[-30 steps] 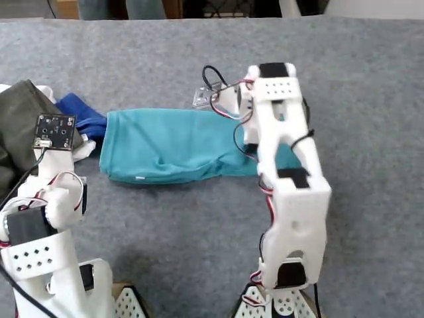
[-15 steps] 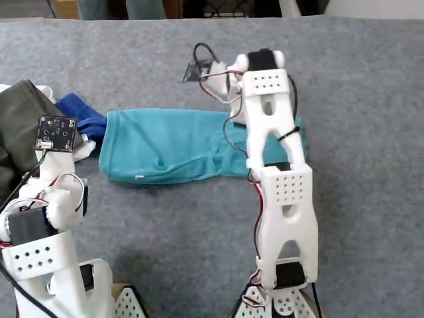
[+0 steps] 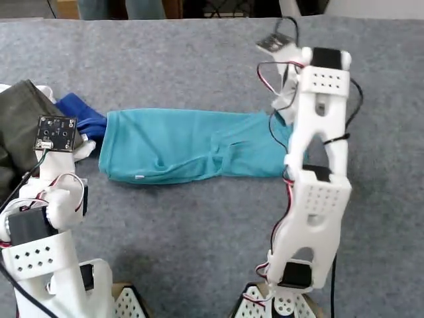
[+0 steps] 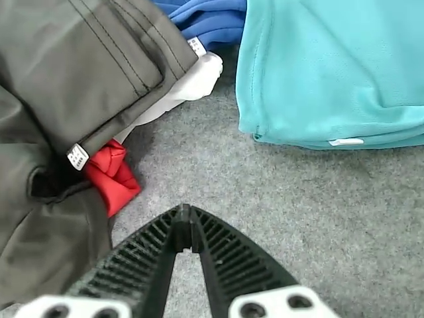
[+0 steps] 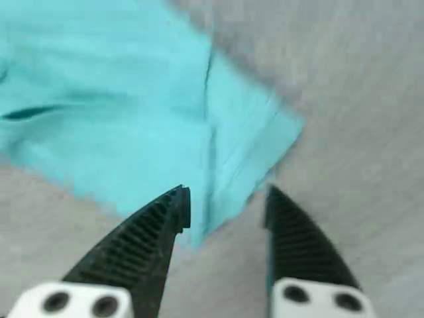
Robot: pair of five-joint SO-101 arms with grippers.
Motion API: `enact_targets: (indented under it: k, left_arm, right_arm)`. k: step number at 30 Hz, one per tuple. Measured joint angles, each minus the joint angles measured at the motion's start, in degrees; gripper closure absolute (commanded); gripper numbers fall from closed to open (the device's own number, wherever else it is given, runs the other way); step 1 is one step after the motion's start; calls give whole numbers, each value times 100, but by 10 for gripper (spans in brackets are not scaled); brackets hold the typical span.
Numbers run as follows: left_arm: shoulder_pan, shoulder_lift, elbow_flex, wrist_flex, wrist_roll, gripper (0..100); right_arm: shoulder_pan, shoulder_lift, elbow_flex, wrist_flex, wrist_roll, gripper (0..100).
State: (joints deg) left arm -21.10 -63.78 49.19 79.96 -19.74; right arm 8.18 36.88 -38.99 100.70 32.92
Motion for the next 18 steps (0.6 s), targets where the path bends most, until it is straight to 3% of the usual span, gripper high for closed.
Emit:
enact_targets:
  k: [7,14,18]
  left_arm:
    - [0,0,0,0,0,970]
    - [0,0,0,0,0,970]
    - [0,0,0,0,0,970]
  right_arm:
    - [-9,-299,1785,-360,-1002,680]
    - [-9,-299,2532,-1275,-1108,681]
    - [-9,-360,3068,-1881,-1108,782]
